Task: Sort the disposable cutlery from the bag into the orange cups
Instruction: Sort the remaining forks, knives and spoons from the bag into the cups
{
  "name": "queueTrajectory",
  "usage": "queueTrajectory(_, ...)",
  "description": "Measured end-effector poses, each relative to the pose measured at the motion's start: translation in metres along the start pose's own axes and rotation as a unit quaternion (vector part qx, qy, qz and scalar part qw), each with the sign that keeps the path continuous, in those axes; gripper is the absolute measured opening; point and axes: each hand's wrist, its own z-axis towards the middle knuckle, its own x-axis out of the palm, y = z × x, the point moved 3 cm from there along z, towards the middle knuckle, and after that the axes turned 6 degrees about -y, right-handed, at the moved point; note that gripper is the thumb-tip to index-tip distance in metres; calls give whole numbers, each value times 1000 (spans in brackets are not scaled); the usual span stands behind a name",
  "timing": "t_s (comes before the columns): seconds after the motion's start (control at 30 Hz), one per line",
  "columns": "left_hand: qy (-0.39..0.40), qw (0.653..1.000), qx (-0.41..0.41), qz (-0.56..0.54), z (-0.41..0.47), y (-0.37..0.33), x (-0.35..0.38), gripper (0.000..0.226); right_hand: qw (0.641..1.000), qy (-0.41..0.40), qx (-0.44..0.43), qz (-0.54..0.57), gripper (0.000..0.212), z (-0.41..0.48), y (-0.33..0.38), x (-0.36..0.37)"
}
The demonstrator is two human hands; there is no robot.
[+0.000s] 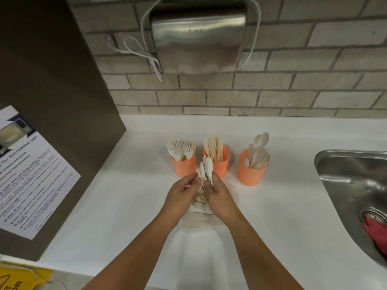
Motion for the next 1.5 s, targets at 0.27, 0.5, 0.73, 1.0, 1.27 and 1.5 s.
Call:
queueTrajectory(0.27, -100, 993, 54, 11, -2, -10, 6, 18, 993, 0, 68, 95, 33, -9, 0, -1)
queueTrajectory(0.5, -113, 988, -17, -103, 4, -13, 7, 19, 988, -42, 114, 97, 23, -17, -7, -14)
queueTrajectory(0.73, -42, 993, -48, -104, 13, -36, 7, 19, 924, 60, 164, 339, 31, -20, 2, -15)
queueTrajectory(1.0, 93, 984, -60, -136, 16, -49, 10, 12, 936, 105, 158, 296, 25, -22, 15, -20)
queueTrajectory(1.27, 21, 980, -27, -196, 32, -47, 9, 18, 954, 138, 170, 205, 25, -19, 4, -29)
queueTrajectory(1.5, -58, 978, 22, -201, 37, -64, 1, 21, 961, 132, 184, 158, 31, -21, -8, -49)
